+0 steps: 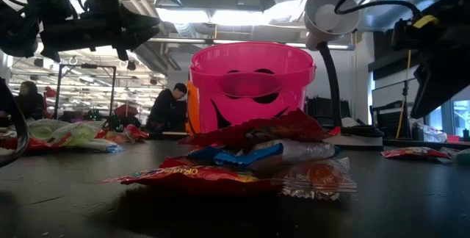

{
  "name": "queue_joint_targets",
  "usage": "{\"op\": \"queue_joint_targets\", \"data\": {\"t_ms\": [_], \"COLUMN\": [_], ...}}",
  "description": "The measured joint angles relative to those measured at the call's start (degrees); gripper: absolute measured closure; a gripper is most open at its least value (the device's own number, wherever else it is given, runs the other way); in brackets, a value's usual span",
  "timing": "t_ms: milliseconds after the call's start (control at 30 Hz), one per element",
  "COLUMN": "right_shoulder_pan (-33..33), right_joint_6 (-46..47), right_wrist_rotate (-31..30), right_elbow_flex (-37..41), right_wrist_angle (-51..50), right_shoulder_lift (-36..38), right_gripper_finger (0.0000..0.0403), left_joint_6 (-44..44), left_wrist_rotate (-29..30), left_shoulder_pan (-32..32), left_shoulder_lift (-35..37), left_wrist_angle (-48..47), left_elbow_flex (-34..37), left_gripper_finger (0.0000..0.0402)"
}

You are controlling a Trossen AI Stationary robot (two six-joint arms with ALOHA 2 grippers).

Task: Sort candy
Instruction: Put the red candy into the orange bucket

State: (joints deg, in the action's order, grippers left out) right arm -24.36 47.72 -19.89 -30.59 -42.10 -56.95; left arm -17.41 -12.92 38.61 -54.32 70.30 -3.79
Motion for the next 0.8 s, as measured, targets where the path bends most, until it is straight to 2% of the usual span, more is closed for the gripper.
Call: {"op": "queue_joint_targets", "data": {"t_ms": [567, 800], "right_shoulder_pan": [0.0, 0.0], "right_joint_6": [1.6, 2.2], "right_wrist_rotate": [-2.4, -1.7], "right_elbow_flex": [0.0, 0.0], "right_wrist_angle": [0.0, 0.2], "right_shoulder_lift": [-0.5, -5.2], "right_gripper_finger": [0.0228, 0.0228], "left_joint_6": [0.0, 0.0], "left_wrist_rotate": [0.0, 0.0], "left_shoulder_pan": [0.0, 0.0], "left_shoulder_lift": [0.0, 0.0], "left_wrist_angle": [0.0, 0.0], "left_elbow_flex": [0.0, 0.0], "left_gripper_finger": [0.025, 0.025]}}
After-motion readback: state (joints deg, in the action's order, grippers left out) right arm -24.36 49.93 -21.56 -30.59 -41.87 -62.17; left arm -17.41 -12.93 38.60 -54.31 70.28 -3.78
